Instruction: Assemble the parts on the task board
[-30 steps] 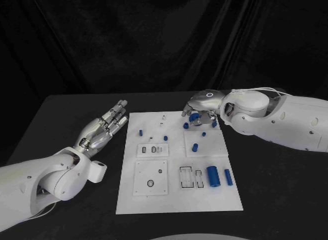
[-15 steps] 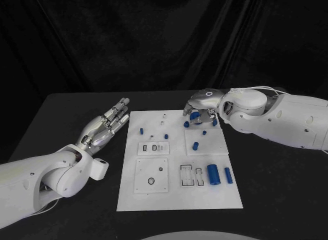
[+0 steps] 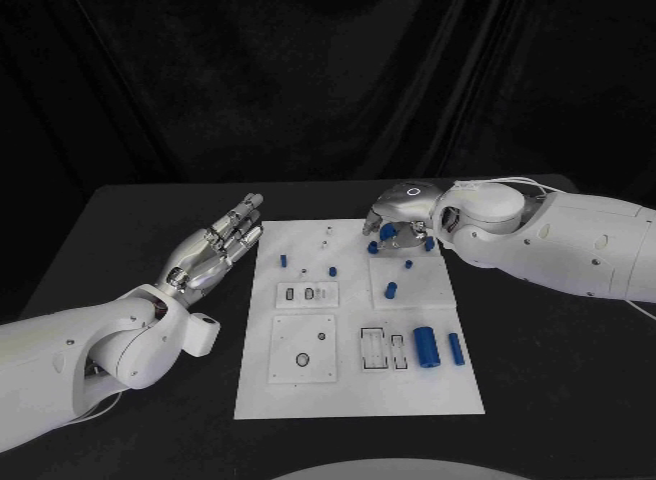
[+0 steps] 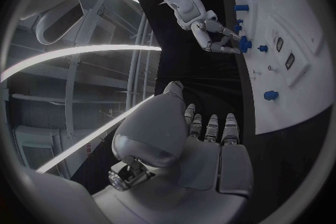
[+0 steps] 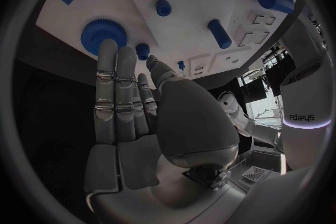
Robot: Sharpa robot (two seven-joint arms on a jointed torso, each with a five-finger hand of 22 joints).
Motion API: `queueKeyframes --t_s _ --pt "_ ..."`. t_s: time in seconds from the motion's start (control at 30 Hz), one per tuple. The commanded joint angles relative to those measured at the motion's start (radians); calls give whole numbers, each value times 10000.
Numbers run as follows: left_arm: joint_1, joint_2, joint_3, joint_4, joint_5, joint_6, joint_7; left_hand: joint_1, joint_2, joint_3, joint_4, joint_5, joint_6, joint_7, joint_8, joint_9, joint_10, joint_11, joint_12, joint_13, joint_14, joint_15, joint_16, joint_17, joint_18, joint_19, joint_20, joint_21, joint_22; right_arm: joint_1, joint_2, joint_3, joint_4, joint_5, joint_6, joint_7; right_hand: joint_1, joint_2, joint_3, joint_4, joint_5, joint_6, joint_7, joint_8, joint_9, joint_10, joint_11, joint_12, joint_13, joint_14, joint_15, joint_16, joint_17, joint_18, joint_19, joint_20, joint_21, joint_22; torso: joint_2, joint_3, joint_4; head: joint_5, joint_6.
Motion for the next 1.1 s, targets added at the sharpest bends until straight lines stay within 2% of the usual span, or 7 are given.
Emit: queueKeyframes --t_s 0.03,0.2,0.37,0.6,0.7,1.1 --pt "23 31 9 -4 -50 216 1423 100 -15 55 3 59 16 64 55 9 2 101 -65 -10 14 65 -36 -10 110 6 93 -33 -10 -56 40 6 -83 -83 -230 122 -65 -50 68 25 -50 70 13 -47 -11 52 -2 -34 8 -79 9 102 62 -5 -126 7 89 96 -1 -11 -16 10 -6" --pt "23 61 9 -28 -50 267 1425 120 -16 67 -1 78 0 69 51 6 2 110 -65 -10 14 95 -36 -10 106 6 116 -33 -10 -135 112 6 -193 -83 -214 150 -57 -52 99 34 -46 117 35 -28 -1 74 -5 -28 11 -114 16 185 114 -5 -180 11 172 189 -10 -12 -6 -5 -21" --pt "23 85 9 -52 -50 315 1447 142 -15 81 -6 95 2 74 51 6 2 117 -65 -10 14 122 -36 -10 103 6 142 -33 -10 -216 186 6 -317 -83 -229 169 27 -84 330 11 204 397 134 22 38 150 1 -35 6 -154 45 677 384 -4 -362 31 644 674 -19 -17 -11 -7 -54" --pt "22 114 9 -90 -50 372 1457 169 -12 99 -14 126 -1 88 51 6 2 132 -65 -10 14 143 -36 -10 101 6 169 -33 -10 -335 307 7 -547 -83 -365 240 70 -111 523 -10 347 604 162 49 72 210 11 -33 5 -252 55 895 494 -14 -511 54 960 1039 -25 -22 -19 -17 -61" --pt "22 123 9 -101 -50 392 1454 177 -12 104 -17 137 1 92 51 6 2 136 -65 -10 14 147 -36 -10 101 6 175 -33 -10 -393 358 7 -647 -83 -496 312 98 -110 691 -10 385 857 180 118 124 397 -20 14 13 -226 25 1217 748 -43 -527 49 1324 1470 -21 -22 -20 -10 -61" --pt "22 169 9 -160 -50 489 1411 241 10 158 -36 187 -8 145 50 6 2 195 -65 -10 14 189 -36 -10 103 6 223 -33 -10 -598 518 8 -875 -83 -851 538 65 -226 1292 109 390 1531 125 263 313 1084 -154 59 5 -107 -51 2109 1465 -149 -539 -10 2385 2746 -45 -32 -21 2 -134"
